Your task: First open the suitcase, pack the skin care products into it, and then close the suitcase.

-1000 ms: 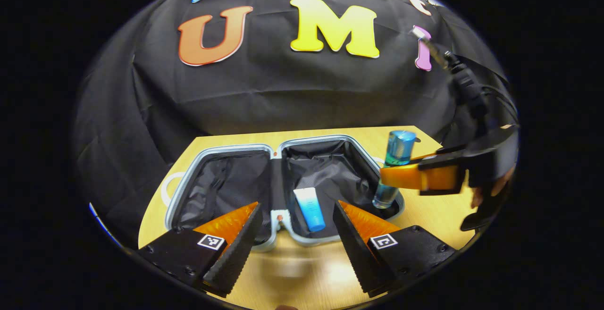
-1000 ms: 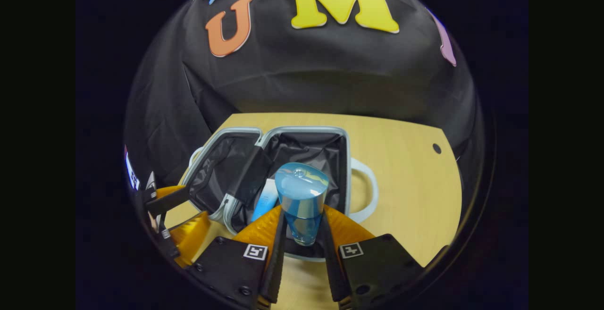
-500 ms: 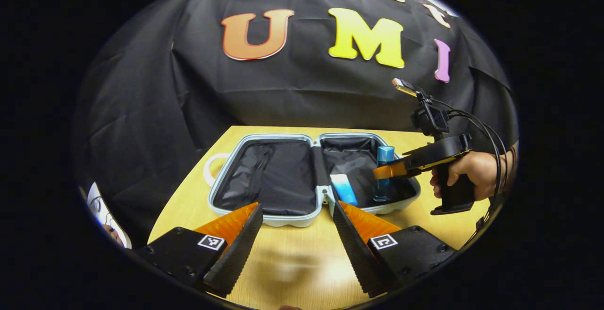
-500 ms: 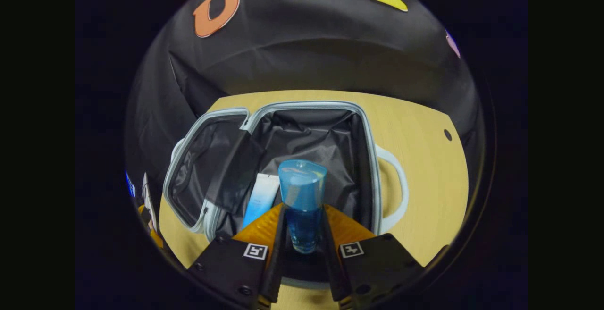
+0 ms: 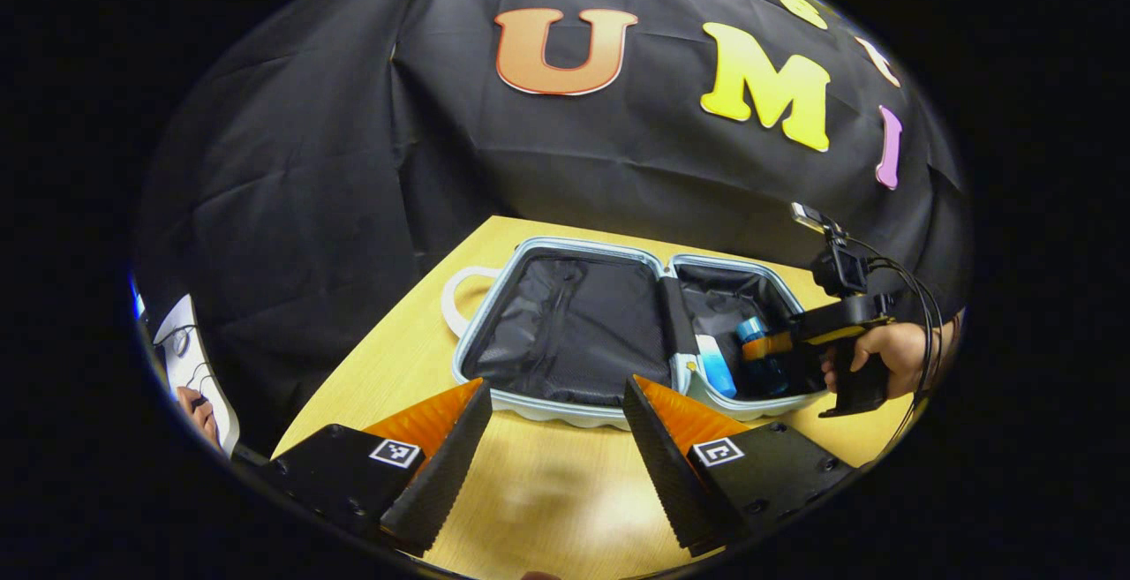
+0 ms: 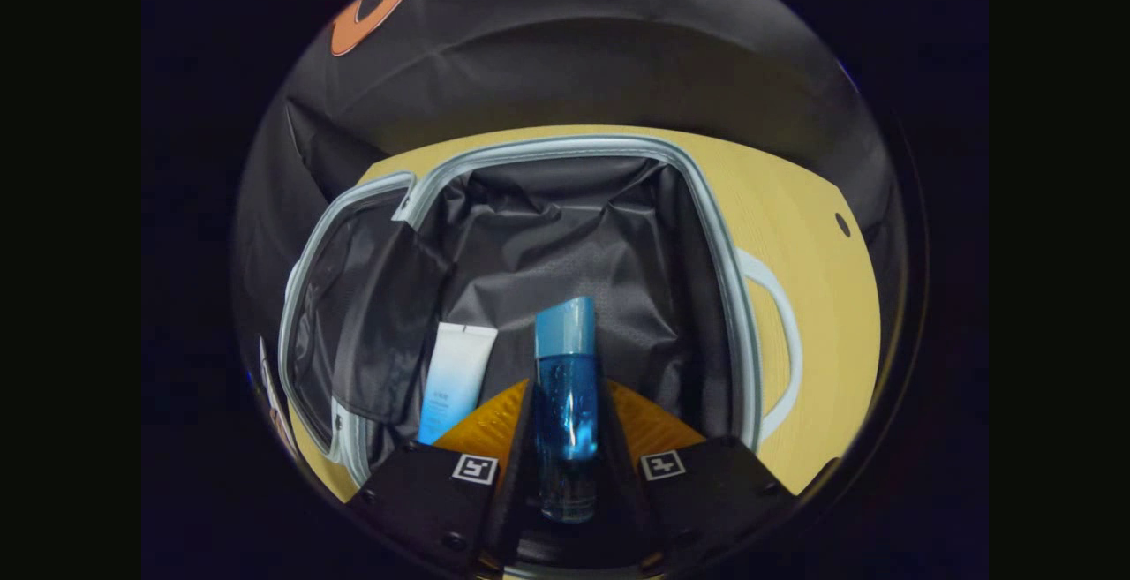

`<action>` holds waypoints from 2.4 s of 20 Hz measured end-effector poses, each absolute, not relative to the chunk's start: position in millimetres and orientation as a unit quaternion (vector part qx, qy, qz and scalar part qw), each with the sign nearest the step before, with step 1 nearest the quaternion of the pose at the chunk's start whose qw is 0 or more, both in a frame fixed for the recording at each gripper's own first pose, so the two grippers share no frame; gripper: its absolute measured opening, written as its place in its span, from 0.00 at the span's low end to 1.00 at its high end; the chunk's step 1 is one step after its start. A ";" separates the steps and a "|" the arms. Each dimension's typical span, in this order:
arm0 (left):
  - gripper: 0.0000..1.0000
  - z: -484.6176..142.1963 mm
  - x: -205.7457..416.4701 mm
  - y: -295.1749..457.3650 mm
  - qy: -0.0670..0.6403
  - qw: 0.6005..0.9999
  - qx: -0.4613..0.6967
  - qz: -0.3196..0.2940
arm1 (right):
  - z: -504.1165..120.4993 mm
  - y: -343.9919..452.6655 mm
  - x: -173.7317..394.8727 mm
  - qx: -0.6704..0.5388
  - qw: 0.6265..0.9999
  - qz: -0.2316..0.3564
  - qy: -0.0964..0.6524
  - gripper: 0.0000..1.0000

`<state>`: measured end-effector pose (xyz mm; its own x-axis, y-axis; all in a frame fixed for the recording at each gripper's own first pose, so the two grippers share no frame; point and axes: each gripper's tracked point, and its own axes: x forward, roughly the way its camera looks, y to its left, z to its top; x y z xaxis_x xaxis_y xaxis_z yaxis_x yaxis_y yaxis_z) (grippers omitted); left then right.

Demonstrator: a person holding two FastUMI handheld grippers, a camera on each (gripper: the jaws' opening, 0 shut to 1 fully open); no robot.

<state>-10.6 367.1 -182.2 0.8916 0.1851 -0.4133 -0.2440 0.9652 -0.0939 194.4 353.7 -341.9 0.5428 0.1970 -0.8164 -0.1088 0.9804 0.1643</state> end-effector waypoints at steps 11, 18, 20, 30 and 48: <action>0.96 -163.8 45.2 433.7 0.087 0.947 -0.306 0.038 | -137.4 337.1 155.8 0.029 0.943 0.173 0.284 0.80; 0.96 -200.9 78.5 496.4 0.075 0.913 -0.397 0.063 | -29.7 265.9 97.4 0.056 0.966 0.127 0.217 0.80; 0.96 -213.2 83.6 511.7 0.069 0.898 -0.429 0.075 | -10.5 246.2 79.3 0.040 0.973 0.113 0.197 0.80; 0.87 -265.2 117.3 529.9 0.101 0.858 -0.496 0.085 | 74.5 141.0 1.8 -0.008 0.996 -0.017 0.083 0.78; 0.03 -187.2 122.0 495.2 0.079 0.901 -0.420 0.079 | 43.2 69.5 5.7 0.061 0.991 -0.041 0.111 0.78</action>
